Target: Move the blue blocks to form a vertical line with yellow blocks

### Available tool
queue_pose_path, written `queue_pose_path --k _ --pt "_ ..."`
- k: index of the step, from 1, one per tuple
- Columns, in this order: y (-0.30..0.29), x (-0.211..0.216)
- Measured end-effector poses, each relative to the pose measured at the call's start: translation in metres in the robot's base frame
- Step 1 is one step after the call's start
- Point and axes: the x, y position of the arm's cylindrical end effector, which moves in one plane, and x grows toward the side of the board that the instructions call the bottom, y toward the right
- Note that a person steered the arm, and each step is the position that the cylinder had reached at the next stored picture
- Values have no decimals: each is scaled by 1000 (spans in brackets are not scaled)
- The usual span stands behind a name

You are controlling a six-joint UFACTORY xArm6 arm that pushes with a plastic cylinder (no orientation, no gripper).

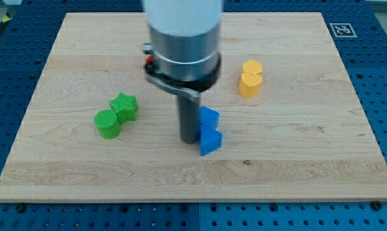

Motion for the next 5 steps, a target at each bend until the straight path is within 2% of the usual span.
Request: queue_pose_path --k 1,2,4,5 --pt "34 -3" --pt "25 -5" --pt "-31 -25" --pt "-23 -37"
